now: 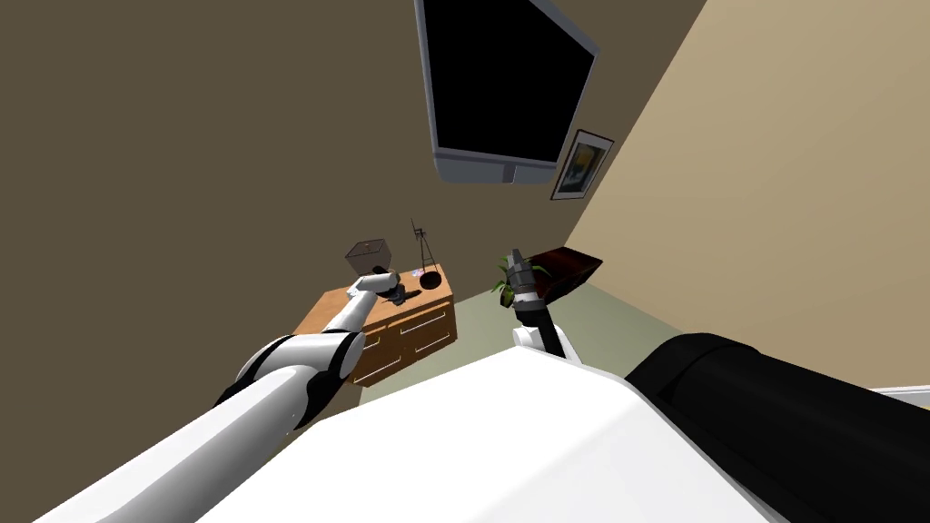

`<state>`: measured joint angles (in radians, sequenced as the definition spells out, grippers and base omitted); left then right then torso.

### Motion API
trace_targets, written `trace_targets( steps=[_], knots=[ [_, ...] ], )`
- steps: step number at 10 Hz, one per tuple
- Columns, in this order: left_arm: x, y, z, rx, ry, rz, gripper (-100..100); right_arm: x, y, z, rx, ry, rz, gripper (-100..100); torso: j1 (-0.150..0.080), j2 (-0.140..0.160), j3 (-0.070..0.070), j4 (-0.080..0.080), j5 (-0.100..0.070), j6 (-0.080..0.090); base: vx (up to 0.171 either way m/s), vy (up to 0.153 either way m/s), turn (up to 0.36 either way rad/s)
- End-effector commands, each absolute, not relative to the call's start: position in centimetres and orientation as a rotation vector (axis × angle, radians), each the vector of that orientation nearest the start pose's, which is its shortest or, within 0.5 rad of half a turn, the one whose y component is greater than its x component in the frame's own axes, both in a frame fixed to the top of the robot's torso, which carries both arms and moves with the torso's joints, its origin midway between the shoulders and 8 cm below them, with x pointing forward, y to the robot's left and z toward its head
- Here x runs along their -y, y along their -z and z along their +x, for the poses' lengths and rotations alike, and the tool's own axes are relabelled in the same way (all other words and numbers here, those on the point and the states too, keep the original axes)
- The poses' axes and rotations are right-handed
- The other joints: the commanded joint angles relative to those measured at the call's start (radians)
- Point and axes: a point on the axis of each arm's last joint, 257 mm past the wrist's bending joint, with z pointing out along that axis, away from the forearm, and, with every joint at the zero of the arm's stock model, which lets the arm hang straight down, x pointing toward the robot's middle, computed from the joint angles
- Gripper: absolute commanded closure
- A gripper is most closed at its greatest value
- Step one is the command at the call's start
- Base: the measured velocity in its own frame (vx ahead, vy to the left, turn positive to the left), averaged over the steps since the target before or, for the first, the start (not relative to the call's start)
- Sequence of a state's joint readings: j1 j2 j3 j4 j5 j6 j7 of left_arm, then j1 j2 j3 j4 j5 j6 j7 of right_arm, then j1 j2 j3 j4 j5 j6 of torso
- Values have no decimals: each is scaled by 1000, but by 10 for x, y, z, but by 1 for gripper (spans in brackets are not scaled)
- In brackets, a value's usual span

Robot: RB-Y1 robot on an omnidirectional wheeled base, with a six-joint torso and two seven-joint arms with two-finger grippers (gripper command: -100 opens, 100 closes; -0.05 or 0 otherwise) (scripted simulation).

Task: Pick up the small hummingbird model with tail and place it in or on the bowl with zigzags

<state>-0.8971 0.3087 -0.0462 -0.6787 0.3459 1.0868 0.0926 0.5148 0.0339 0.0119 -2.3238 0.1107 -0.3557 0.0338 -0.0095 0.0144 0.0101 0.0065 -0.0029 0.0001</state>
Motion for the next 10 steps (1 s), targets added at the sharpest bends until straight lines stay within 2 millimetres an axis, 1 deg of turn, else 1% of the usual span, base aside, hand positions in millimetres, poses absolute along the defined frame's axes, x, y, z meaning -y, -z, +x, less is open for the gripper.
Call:
trace_targets(
  steps=[1, 2, 3, 4, 6, 7, 8, 9, 10],
  knots=[
    [-241, 309, 624, -1940, 546, -1947, 100, 274, -10, 359, -731, -1173, 695, 0, 0, 0, 0, 0, 0, 0, -138, -122, 60],
    [-243, 312, 623, -1939, 536, -1957, 100, 274, -10, 359, -731, -1174, 695, 0, -2, 0, 0, 0, -1, 1, -56, -59, -29],
    [-247, 320, 617, -1942, 512, -1978, 100, 274, -10, 359, -731, -1173, 695, 0, 1, -4, -2, -1, 0, 1, -1, -9, -24],
    [-232, 303, 629, -1954, 542, -1928, 100, 274, -10, 359, -731, -1173, 695, 0, 5, -8, -5, -3, 1, -1, -68, -45, 105],
    [-232, 303, 629, -1954, 542, -1928, 100, 274, -10, 359, -731, -1173, 695, 0, 3, -6, -4, -2, 0, 0, -48, -54, 39],
    [-220, 292, 636, -1969, 557, -1893, 100, 274, -10, 359, -731, -1173, 695, 0, 4, -8, -5, -3, 1, 0, -40, -72, 98],
    [-212, 287, 637, -1986, 555, -1874, 100, 274, -10, 359, -731, -1173, 695, 0, 2, -8, -5, -3, 0, 0, -74, -135, 124],
    [-207, 285, 636, -2002, 540, -1869, 100, 274, -10, 359, -731, -1173, 695, 0, -2, -6, -4, -2, -1, 1, -43, -198, 70],
    [-207, 287, 631, -2017, 511, -1877, 100, 274, -10, 359, -731, -1174, 695, 0, -7, -7, -4, -2, -2, 2, 40, -212, 21]
  ],
)
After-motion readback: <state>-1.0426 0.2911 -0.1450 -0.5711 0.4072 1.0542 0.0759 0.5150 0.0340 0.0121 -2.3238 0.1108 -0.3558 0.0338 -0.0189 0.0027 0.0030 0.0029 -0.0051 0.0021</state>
